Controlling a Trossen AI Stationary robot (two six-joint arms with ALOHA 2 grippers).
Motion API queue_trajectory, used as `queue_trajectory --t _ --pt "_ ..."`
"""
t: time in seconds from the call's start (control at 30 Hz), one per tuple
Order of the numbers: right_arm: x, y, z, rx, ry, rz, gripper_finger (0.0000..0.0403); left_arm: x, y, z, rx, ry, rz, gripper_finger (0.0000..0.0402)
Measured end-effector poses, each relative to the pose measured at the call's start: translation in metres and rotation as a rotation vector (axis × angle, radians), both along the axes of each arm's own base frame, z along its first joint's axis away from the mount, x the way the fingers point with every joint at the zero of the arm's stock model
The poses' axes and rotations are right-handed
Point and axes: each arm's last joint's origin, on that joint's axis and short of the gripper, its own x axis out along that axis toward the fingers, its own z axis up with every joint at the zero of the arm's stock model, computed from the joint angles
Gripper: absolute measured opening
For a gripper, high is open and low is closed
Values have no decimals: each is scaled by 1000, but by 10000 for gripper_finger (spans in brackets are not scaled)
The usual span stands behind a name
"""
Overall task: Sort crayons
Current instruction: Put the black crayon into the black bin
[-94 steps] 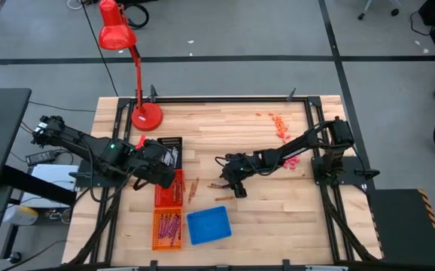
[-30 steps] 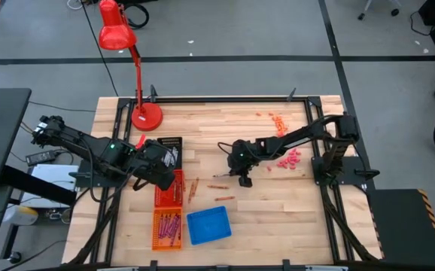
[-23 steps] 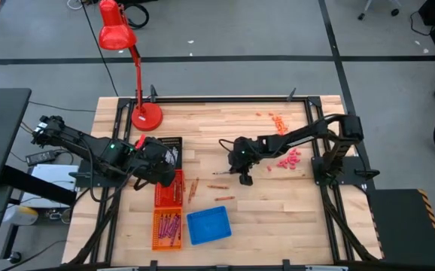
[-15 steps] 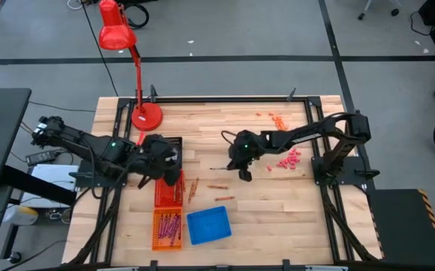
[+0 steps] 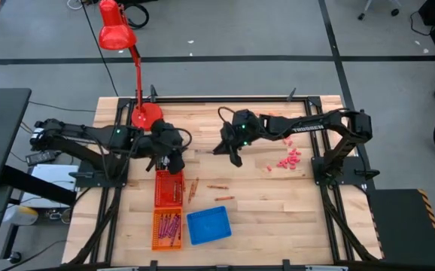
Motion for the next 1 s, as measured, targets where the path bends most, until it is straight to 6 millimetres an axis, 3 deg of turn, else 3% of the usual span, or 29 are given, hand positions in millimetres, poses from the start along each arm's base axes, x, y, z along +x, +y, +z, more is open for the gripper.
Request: queue_trajectory --t 0.23,0.43,0.7,1.0 --pt "-5 -15 -3 26 41 -64 29 -3 23 -6 75 117 -33 171" --pt "-4 -17 4 57 94 -101 29 -19 31 -46 -19 72 -83 171" --pt "7 -19 29 55 -2 -167 29 -38 30 -83 -134 -162 -10 171" --pt "15 -22 49 140 -192 -216 29 -34 35 -74 -166 -482 58 171"
